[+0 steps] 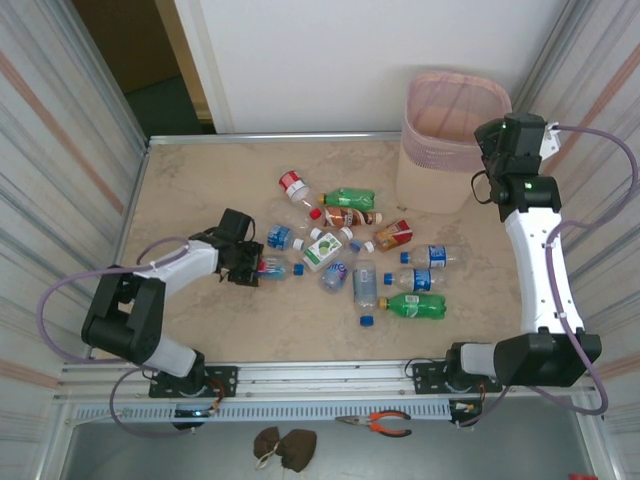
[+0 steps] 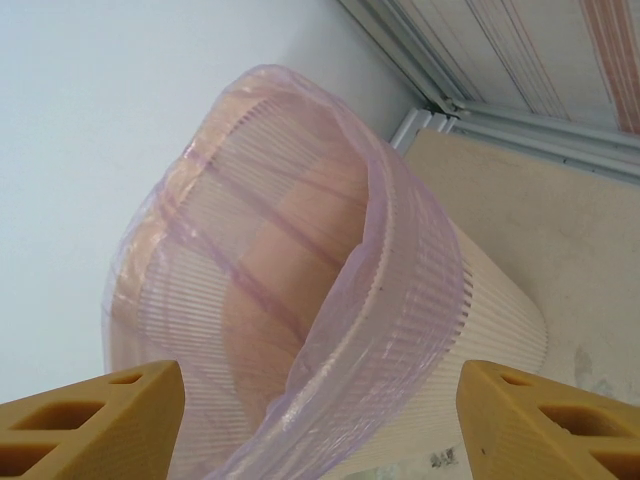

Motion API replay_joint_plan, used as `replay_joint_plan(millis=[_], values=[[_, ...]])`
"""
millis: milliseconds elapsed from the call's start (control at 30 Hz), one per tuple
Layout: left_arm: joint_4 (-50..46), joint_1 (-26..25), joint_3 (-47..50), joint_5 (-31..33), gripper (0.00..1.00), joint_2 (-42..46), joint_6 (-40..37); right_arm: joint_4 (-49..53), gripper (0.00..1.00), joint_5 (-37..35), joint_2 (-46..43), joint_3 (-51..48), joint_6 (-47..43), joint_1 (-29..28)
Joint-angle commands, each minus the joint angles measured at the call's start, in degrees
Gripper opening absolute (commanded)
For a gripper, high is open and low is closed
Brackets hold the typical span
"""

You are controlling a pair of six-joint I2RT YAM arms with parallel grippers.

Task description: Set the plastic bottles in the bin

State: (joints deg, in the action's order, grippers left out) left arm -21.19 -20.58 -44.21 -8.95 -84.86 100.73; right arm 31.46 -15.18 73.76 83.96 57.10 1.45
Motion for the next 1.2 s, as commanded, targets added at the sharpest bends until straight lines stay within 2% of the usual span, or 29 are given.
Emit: replay_joint_plan(millis=[0,133,300,533,700,867,933,1000,1167], values=[[-3.26,0.6,0.92,2.06,0.57,3.65,-0.68,-3.12,0.71,-0.2,-2.97,-1.74,-2.84,-0.49],[-4.74,0.61,1.47,4.83,0.53,8.98,-4.28,-10.25,0.71,4.59,-5.93,-5.65,-8.5,-0.59],[1.04,0.62,3.05,7.54,0.51,16.65,-12.88,-23.1,0.72,21.92,-8.61,-11.59,-19.6,-0.42],[15.82,0.62,6.5,6.01,0.44,24.3,-25.51,-31.9,0.73,46.46,-6.54,-12.33,-23.91,-0.94],[20.9,0.63,3.97,3.32,0.4,25.77,-35.29,-35.71,0.73,56.15,-4.95,-11.91,-27.97,-4.24],[31.74,0.62,3.16,-2.24,0.38,25.64,-42.51,-36.71,0.76,62.05,-5.02,-12.06,-35.32,-9.05],[36.39,0.62,2.6,-6.27,0.38,24.99,-45.47,-36.74,0.77,64.08,-5.5,-12.34,-38.66,-11.13],[41.03,0.63,1.78,-10.64,0.3,24.25,-48.13,-36.46,0.78,65.98,-5.8,-12.43,-41.49,-12.93],[50.33,0.62,-0.5,-19.58,0.3,22.52,-51.31,-31.58,0.8,71.34,-6.19,-10.32,-46.96,-16.56]])
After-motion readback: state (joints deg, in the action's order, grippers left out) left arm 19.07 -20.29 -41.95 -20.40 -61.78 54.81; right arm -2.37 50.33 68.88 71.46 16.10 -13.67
